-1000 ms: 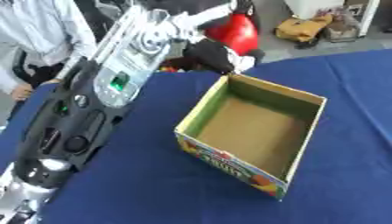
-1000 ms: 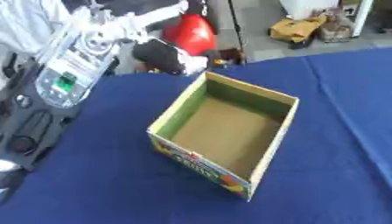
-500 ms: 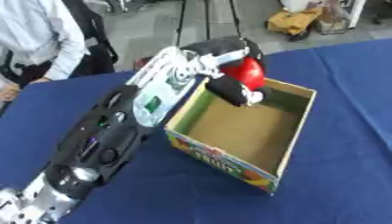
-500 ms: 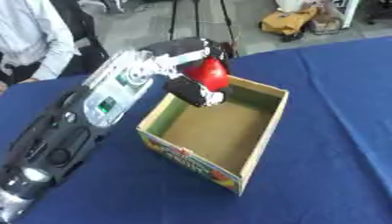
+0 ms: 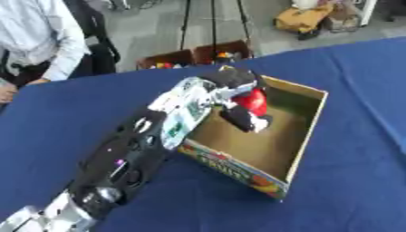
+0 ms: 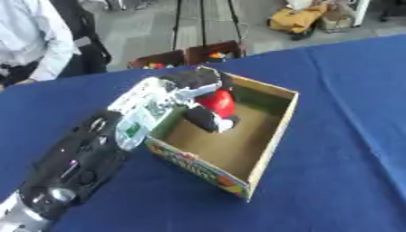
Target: Pick up objects on the table and place them in the box.
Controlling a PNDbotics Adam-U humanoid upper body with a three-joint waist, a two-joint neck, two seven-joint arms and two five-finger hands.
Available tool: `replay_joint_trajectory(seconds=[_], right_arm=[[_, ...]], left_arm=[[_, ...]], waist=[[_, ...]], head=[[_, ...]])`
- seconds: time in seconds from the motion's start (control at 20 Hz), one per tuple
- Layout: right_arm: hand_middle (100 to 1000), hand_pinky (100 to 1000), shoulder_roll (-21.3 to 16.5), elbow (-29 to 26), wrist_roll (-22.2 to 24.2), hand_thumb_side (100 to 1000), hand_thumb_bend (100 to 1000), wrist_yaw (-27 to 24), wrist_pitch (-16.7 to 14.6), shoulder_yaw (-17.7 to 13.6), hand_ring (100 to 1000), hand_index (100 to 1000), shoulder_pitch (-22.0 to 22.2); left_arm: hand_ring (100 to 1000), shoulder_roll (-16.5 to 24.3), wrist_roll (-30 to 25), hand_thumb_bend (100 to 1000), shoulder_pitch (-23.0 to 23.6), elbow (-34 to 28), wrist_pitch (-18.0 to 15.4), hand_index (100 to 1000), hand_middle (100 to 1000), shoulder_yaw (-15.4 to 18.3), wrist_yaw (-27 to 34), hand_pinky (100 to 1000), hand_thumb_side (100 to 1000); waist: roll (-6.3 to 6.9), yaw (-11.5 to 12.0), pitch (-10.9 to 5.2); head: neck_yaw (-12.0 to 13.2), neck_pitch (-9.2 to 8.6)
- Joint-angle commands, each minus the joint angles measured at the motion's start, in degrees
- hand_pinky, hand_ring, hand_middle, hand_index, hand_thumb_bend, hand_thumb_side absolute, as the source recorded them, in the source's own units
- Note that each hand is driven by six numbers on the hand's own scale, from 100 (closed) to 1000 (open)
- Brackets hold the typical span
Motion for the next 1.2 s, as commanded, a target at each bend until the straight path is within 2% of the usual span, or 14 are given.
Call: replay_joint_trajectory(seconds=[0.05, 0.1, 0.2, 0.35, 0.4, 0.45, 0.7, 0.85, 0.95, 1.0, 1.1, 1.2], right_arm=[[759, 725, -0.84, -0.69, 0.09, 1000, 100, -0.29, -0.07, -0.18, 771, 814, -0.92], [759, 725, -0.84, -0.69, 0.08, 1000, 100, -0.29, -0.06, -0.19, 771, 814, -0.93], [759, 725, -0.87, -0.69, 0.0, 1000, 100, -0.28, -0.06, -0.25, 771, 814, -0.95], [760, 725, -0.9, -0.69, -0.1, 1000, 100, -0.3, -0.13, -0.31, 771, 814, -0.98], [760, 725, -0.91, -0.69, -0.12, 1000, 100, -0.3, -0.15, -0.33, 771, 814, -0.97], [760, 725, -0.92, -0.69, -0.13, 1000, 100, -0.3, -0.16, -0.34, 771, 814, -0.96], [761, 724, -1.0, -0.69, -0.34, 1000, 100, -0.34, -0.25, -0.53, 771, 814, -0.89], [761, 724, -1.22, -0.69, -0.7, 1000, 100, -0.39, -0.56, -0.72, 771, 815, -0.82], [762, 724, -1.57, -0.69, -0.83, 1000, 100, -0.34, -0.77, -0.8, 771, 815, -0.72], [762, 723, -1.78, -0.69, -0.86, 1000, 100, -0.29, -0.84, -0.82, 772, 815, -0.65], [763, 723, -2.28, -0.69, -0.86, 1000, 100, -0.17, -0.99, -0.82, 772, 816, -0.4], [764, 724, -2.73, -0.69, -0.88, 1000, 100, -0.02, -1.1, -0.84, 772, 817, -0.05]], left_arm=[[605, -0.08, -1.27, 100, -0.86, 0.55, -2.26, 899, 802, 0.3, -2.29, 483, 512], [675, -0.12, -2.04, 100, -0.8, 0.69, -2.9, 936, 828, 0.3, -2.63, 537, 527], [791, -0.2, -3.88, 245, -0.65, 1.04, -4.02, 984, 877, 0.4, -2.93, 631, 552], [881, -0.25, -6.02, 378, -0.5, 0.99, -5.61, 995, 904, 0.7, -2.62, 726, 600], [937, -0.22, -6.28, 486, -0.47, 0.73, -6.17, 1000, 929, 0.81, -2.47, 799, 643], [952, -0.15, -6.36, 534, -0.43, 0.44, -6.68, 1000, 931, 0.94, -2.36, 826, 671], [948, 0.44, -4.77, 632, -0.3, -2.52, -7.9, 1000, 941, 2.63, -0.84, 862, 772], [928, 1.55, -2.11, 641, -0.54, -6.54, -7.02, 1000, 941, 4.88, 2.45, 865, 809], [902, 2.59, 0.75, 657, -0.71, -9.51, -5.98, 1000, 940, 6.82, 5.64, 867, 856], [879, 3.15, 2.48, 640, -0.76, -11.05, -5.49, 998, 938, 7.8, 7.46, 869, 907], [850, 4.59, 7.12, 658, -0.55, -14.85, -4.16, 992, 931, 9.93, 12.26, 860, 947], [815, 6.29, 12.23, 637, -0.05, -18.97, -2.32, 983, 919, 11.64, 17.47, 843, 983]], waist=[[-0.36, 0.13, -0.92], [-0.36, 0.15, -0.92], [-0.39, 0.14, -0.92], [-0.43, 0.05, -0.93], [-0.46, 0.02, -0.93], [-0.49, 0.01, -0.93], [-0.61, 0.08, -1.06], [-0.67, 0.16, -1.16], [-0.75, 0.29, -1.24], [-0.8, 0.39, -1.27], [-0.87, 0.7, -1.31], [-0.88, 1.11, -1.33]], head=[[-0.06, -0.48], [-0.16, -0.46], [-0.5, -0.34], [-1.35, -0.06], [-1.72, 0.0], [-2.0, 0.06], [-2.93, 0.33], [-3.55, 0.7], [-3.81, 1.04], [-3.88, 1.18], [-3.95, 1.5], [-3.97, 1.84]])
